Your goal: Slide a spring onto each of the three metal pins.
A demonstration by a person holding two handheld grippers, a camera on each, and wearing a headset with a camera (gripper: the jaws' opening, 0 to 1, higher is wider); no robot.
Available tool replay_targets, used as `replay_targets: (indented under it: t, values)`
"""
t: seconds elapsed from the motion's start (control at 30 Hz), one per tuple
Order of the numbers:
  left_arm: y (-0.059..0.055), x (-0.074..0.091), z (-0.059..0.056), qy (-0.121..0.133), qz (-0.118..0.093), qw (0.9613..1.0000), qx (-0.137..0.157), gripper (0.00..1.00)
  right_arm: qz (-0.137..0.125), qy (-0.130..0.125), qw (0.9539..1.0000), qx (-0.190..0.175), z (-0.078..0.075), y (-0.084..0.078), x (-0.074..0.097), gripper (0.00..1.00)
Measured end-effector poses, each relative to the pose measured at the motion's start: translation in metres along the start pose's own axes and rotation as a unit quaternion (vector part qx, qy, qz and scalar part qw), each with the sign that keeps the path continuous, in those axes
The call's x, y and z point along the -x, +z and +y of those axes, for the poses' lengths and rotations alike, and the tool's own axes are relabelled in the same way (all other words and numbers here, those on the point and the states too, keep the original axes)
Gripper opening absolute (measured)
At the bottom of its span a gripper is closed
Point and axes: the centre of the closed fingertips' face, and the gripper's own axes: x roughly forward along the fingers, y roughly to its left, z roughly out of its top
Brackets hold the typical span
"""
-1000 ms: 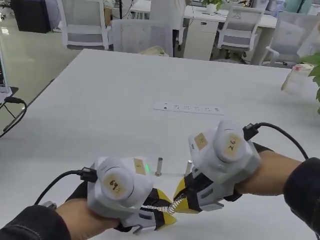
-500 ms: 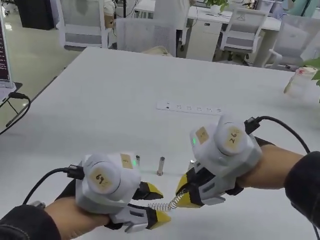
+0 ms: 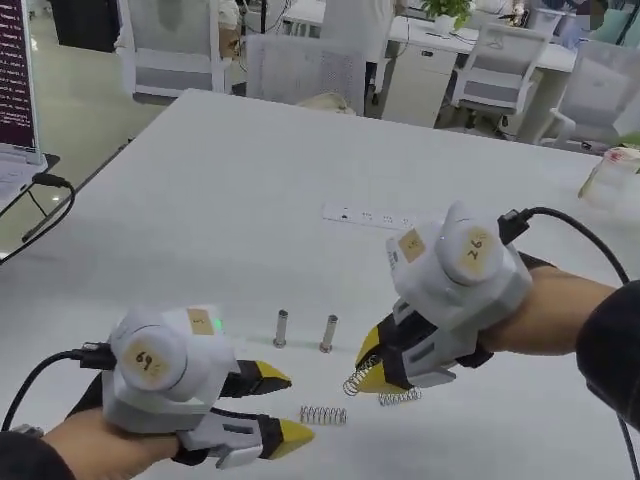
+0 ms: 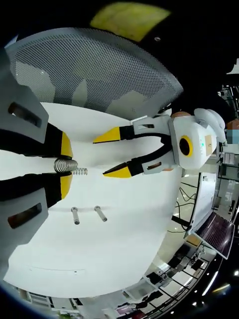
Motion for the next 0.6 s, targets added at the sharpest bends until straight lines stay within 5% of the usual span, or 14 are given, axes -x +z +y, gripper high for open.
replay_targets:
  t: [0.6]
  values:
    - [-0.013,0.014,0.012,0.046,-0.035,0.9979,0.031,0.60,-0.003,-0.014,0.9999,0.010,-0.022,0.015,0.008,0.08]
